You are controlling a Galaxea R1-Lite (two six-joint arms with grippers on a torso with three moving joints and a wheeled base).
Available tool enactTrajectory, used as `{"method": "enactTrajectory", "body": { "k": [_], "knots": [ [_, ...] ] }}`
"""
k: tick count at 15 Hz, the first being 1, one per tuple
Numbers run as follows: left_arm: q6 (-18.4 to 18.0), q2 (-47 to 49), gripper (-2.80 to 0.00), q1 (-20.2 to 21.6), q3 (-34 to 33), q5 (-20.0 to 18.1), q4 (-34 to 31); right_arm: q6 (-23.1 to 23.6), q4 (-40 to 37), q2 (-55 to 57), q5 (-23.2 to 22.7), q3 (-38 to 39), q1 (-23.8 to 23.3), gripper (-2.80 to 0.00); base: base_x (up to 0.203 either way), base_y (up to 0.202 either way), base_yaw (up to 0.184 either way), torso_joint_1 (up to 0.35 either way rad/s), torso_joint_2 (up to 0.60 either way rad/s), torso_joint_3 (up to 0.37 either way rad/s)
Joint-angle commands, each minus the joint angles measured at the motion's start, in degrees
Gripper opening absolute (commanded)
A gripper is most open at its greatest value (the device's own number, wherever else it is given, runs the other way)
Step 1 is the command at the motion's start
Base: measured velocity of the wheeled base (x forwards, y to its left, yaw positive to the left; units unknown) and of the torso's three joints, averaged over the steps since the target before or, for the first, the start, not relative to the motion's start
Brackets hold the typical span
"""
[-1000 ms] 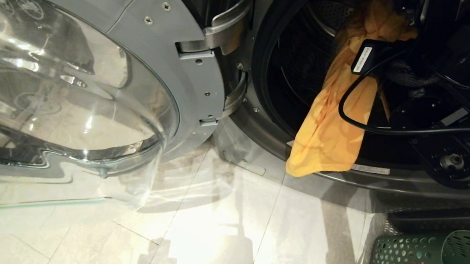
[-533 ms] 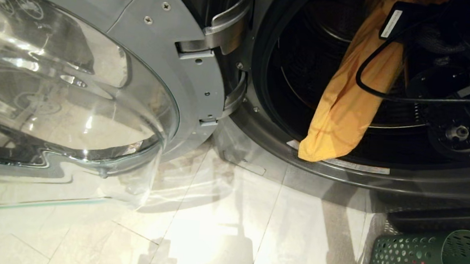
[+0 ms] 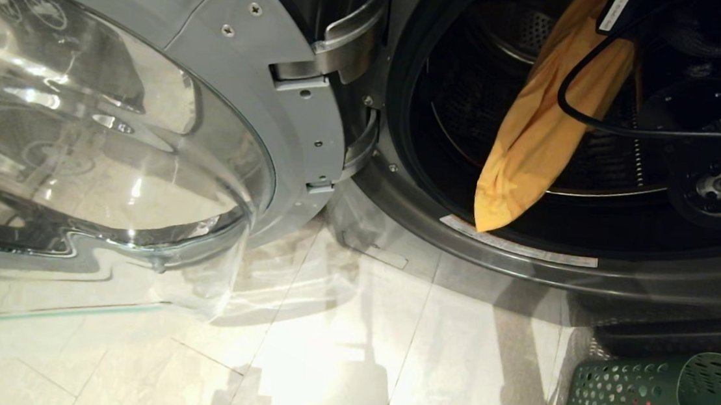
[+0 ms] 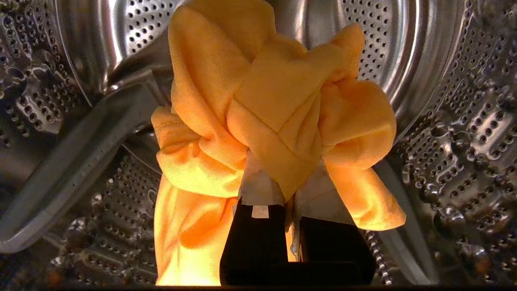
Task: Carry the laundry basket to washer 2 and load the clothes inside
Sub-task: Place the clothes into the washing machine
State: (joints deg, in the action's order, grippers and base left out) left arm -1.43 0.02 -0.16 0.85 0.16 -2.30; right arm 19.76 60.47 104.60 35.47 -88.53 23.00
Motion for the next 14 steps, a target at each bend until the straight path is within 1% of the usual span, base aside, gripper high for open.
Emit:
{"method": "enactTrajectory", "body": {
  "k": [1,3,7,9,11,12,13,14],
  "knots": [
    [0.02,-0.02,-2.8,-0.01,0.03,0.02,-0.07,0.19,0.43,0.67,0.22,0.88,0.02,-2.8,0.0,0.0,0.0,0.0,0.0,0.0],
    [0.04,-0.02,-2.8,-0.02,0.03,0.02,0.02,0.07,0.54,2.2,0.17,2.72,-0.05,-2.8,0.0,0.0,0.0,0.0,0.0,0.0],
    [0.02,-0.02,-2.8,-0.02,0.01,0.14,0.0,0.33,0.6,4.65,-0.6,9.87,-1.98,-2.8,0.0,0.0,0.0,0.0,0.0,0.0],
    [0.02,-0.02,-2.8,0.0,0.03,0.13,0.01,0.3,0.61,5.09,-1.01,11.18,-3.2,-2.8,0.0,0.0,0.0,0.0,0.0,0.0],
    [0.11,-0.02,-2.8,0.03,0.03,0.11,0.02,0.29,0.61,5.04,-1.49,11.39,-3.4,-2.8,0.0,0.0,0.0,0.0,0.0,0.0],
    [0.11,-0.02,-2.8,-0.02,0.03,0.02,0.02,0.28,0.52,4.99,-1.54,11.36,-3.4,-2.23,0.0,0.0,0.0,0.0,0.0,0.0],
    [0.04,-0.02,-2.8,-0.02,0.03,0.02,0.02,0.42,0.52,4.83,-1.6,11.36,-3.4,0.0,0.0,0.0,0.0,0.0,0.0,0.0],
    [0.11,-0.02,-2.8,0.07,0.03,0.02,-0.04,0.82,0.37,4.76,-1.63,11.45,-3.4,0.0,0.0,0.0,0.0,0.0,0.0,0.0]
  ]
}}
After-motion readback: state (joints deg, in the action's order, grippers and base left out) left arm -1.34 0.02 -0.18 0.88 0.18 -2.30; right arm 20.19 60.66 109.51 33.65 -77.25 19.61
